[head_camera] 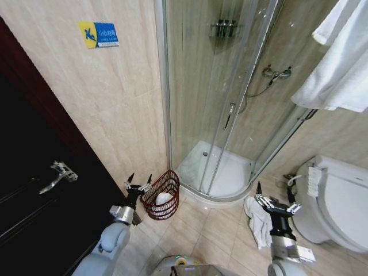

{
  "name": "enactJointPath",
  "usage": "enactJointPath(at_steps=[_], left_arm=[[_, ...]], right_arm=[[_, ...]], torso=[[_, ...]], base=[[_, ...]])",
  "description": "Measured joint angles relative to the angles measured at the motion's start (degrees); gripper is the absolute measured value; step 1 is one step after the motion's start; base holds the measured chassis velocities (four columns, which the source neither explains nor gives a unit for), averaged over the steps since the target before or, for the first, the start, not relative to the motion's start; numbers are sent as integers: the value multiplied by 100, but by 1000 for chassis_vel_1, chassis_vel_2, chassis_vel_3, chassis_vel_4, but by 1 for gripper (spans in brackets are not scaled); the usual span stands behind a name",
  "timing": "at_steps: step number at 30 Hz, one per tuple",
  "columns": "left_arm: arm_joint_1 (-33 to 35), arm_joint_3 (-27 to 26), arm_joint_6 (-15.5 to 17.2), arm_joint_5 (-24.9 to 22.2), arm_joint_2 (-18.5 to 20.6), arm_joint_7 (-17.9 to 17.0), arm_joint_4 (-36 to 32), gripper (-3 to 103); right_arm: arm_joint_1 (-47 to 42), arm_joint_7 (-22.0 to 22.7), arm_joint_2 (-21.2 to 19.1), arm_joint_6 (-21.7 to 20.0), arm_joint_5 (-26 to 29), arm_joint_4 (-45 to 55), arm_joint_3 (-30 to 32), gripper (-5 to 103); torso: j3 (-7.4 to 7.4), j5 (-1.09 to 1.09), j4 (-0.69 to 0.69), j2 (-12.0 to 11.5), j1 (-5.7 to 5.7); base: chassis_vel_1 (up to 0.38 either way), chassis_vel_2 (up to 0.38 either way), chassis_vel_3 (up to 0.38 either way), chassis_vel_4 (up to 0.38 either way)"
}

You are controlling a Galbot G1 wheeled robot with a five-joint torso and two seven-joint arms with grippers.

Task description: Discard the used towel into the hamper.

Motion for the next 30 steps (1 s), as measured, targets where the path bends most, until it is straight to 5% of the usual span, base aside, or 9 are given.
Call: enactJointPath(at_steps=[13,30], left_arm=[[1180,-946,536,39,-158,6,-1827,100],[1774,-1260,533,466,-1045,301,-2232,100]], right_arm=[[35,-34,0,-27,159,171,-83,100],[154,-51,0,-53,481,96,-63,100]], torso=[[0,2,1,0,0],[0,2,1,0,0]], base=[[0,0,0,0],[0,0,0,0]])
